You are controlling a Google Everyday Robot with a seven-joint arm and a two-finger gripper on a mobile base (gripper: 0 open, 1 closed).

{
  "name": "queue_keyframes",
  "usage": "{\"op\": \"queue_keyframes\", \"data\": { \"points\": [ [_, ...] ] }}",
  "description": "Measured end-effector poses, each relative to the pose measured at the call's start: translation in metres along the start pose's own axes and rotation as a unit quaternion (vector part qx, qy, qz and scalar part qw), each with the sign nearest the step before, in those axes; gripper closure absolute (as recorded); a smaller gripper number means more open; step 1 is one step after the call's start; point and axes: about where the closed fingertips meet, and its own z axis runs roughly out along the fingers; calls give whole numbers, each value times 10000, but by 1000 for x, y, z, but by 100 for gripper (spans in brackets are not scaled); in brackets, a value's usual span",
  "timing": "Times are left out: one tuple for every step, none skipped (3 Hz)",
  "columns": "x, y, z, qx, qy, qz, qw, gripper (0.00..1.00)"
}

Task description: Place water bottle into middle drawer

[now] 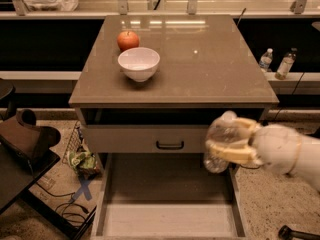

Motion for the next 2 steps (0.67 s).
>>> {"op": "queue_keyframes", "data": {
  "points": [
    [73,37,39,-450,-132,91,9989,100],
    [119,59,57,-682,-233,278,9970,100]
  ]
}}
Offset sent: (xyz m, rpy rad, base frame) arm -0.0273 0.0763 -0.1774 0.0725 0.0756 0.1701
